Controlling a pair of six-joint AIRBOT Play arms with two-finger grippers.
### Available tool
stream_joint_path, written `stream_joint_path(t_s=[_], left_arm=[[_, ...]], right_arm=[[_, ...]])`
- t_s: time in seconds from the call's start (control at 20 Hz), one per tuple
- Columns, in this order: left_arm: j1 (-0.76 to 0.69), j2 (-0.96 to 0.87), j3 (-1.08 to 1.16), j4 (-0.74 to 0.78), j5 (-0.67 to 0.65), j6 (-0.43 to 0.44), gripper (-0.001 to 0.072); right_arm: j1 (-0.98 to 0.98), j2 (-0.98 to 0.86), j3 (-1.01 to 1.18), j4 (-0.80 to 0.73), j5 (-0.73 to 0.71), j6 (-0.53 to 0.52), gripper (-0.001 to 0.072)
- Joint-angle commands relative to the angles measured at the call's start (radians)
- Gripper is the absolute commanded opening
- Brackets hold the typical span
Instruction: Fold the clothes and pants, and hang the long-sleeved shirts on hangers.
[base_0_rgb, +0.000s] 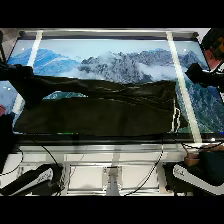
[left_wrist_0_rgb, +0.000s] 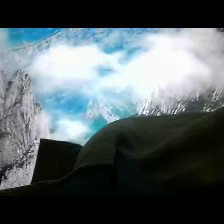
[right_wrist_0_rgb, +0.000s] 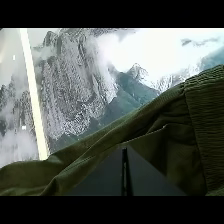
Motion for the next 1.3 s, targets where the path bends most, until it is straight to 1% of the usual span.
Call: stream_joint_path(t_s=[0.0, 0.05, 0.1, 0.15, 0.2, 0.25, 0.3, 0.4, 0.45, 0.6, 0.7, 0.8, 0.9, 1.0, 1.05, 1.1, 1.15, 1.2, 1.25], left_arm=[[-0.001, -0.088, 0.000, 0.153, 0.077, -0.015, 0.0005], [0.002, -0.132, 0.000, 0.197, 0.118, -0.055, 0.0005], [0.013, -0.178, 0.000, 0.226, 0.159, -0.147, 0.0005], [0.039, -0.227, 0.000, 0.225, 0.216, -0.256, 0.0005], [0.064, -0.275, 0.001, 0.225, 0.284, -0.346, 0.0005], [0.085, -0.317, 0.003, 0.225, 0.340, -0.386, 0.0004], [0.098, -0.358, 0.014, 0.226, 0.362, -0.395, 0.0004], [0.105, -0.436, 0.061, 0.226, 0.357, -0.396, 0.0004], [0.107, -0.469, 0.091, 0.227, 0.369, -0.419, 0.0004], [0.111, -0.543, 0.181, 0.226, 0.459, -0.504, 0.0004], [0.111, -0.587, 0.241, 0.226, 0.520, -0.518, 0.0005], [0.108, -0.625, 0.288, 0.218, 0.629, -0.518, 0.0006], [0.102, -0.647, 0.303, 0.215, 0.816, -0.518, 0.0015], [0.096, -0.655, 0.303, 0.215, 0.962, -0.518, 0.0023], [0.096, -0.658, 0.303, 0.214, 1.007, -0.518, 0.0096], [0.097, -0.663, 0.304, 0.202, 1.023, -0.518, 0.0194], [0.101, -0.668, 0.304, 0.183, 1.027, -0.518, 0.0268], [0.106, -0.674, 0.304, 0.156, 1.026, -0.518, 0.0451], [0.111, -0.678, 0.304, 0.125, 1.026, -0.520, 0.0618]], right_arm=[[0.001, 0.000, 0.000, 0.000, 0.003, 0.001, 0.0026], [0.001, 0.000, 0.000, 0.000, 0.008, 0.001, 0.0026], [0.001, 0.000, 0.000, 0.000, 0.020, 0.001, 0.0026], [0.001, 0.000, 0.000, 0.000, 0.034, 0.001, 0.0026], [0.001, 0.000, 0.000, -0.001, 0.051, 0.001, 0.0026], [0.001, 0.000, 0.000, -0.001, 0.070, 0.001, 0.0026], [0.001, 0.000, 0.000, -0.001, 0.087, 0.001, 0.0026], [0.005, 0.000, 0.000, -0.001, 0.103, 0.001, 0.0026], [0.010, 0.000, 0.000, -0.003, 0.103, 0.001, 0.0026], [0.029, 0.000, 0.000, -0.003, 0.101, 0.008, 0.0026], [0.056, 0.000, 0.000, -0.008, 0.097, 0.008, 0.0026], [0.090, 0.000, 0.000, -0.010, 0.088, 0.007, 0.0026], [0.121, -0.001, 0.000, -0.026, 0.066, 0.007, 0.0026], [0.148, -0.006, 0.000, -0.056, 0.023, 0.007, 0.0026], [0.156, -0.013, 0.000, -0.060, 0.000, 0.008, 0.0046], [0.164, -0.021, 0.000, -0.061, -0.022, 0.009, 0.0127], [0.170, -0.029, 0.000, -0.060, -0.045, 0.013, 0.0262], [0.177, -0.039, 0.000, -0.059, -0.066, 0.016, 0.0372], [0.181, -0.048, 0.000, -0.054, -0.084, 0.016, 0.0389]])
